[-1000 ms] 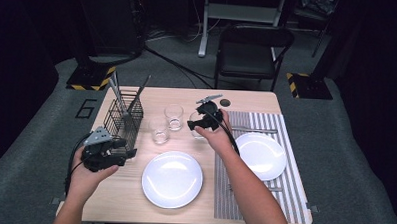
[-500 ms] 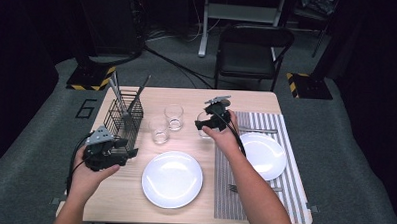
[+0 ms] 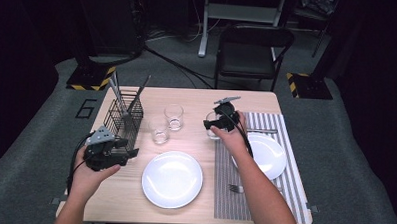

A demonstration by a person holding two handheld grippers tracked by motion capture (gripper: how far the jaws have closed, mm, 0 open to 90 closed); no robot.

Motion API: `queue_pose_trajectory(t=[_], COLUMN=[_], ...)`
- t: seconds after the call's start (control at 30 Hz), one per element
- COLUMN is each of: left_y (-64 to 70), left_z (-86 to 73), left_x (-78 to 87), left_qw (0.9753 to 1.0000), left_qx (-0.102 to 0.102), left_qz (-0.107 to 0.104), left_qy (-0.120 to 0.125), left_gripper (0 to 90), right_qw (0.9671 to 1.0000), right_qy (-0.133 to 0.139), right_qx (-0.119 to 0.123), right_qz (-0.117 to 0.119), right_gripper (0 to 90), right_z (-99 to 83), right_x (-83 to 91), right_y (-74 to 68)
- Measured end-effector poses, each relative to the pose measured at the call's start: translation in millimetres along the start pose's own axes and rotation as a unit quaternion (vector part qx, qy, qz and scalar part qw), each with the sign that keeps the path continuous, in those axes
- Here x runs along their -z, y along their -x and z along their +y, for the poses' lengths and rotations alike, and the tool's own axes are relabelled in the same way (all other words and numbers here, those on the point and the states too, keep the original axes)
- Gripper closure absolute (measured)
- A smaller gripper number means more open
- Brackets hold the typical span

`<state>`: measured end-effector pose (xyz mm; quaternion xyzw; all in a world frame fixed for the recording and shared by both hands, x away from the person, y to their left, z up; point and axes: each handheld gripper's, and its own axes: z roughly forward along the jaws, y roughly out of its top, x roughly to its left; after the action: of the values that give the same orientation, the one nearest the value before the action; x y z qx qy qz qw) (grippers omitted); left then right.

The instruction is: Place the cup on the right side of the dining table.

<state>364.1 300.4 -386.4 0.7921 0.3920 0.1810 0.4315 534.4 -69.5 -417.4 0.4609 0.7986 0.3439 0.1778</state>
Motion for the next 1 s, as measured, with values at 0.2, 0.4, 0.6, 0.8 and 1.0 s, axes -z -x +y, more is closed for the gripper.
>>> queue_pose_trajectory(t=[0.2,0.4,0.6,0.8,1.0], left_y=[0.0,1.0,1.0,1.2,1.0], left_z=[-0.1,-0.3,-0.4,-0.7,-0.5], left_x=[-0.8,-2.0,-2.7,-3.5,-3.2], left_qw=[1.0000,1.0000,1.0000,1.0000,1.0000], left_qx=[-0.002,0.000,-0.001,-0.001,-0.002], left_qz=[-0.001,-0.002,-0.001,0.000,-0.001], left_qy=[-0.001,-0.002,-0.002,0.001,-0.003], left_gripper=[44.0,44.0,44.0,44.0,44.0], right_qw=[1.0000,0.9998,0.9997,0.9995,0.9993], right_qy=[-0.002,-0.003,-0.003,-0.003,-0.006], right_qx=[-0.007,-0.016,-0.019,-0.023,-0.026], right_qz=[-0.006,-0.012,-0.018,-0.023,-0.026], right_gripper=[17.2,17.1,17.1,17.1,17.2], right_z=[-5.2,-9.5,-13.5,-15.6,-18.0], right_x=[2.3,4.0,3.7,3.7,2.4], right_y=[10.1,16.9,23.1,26.3,28.7])
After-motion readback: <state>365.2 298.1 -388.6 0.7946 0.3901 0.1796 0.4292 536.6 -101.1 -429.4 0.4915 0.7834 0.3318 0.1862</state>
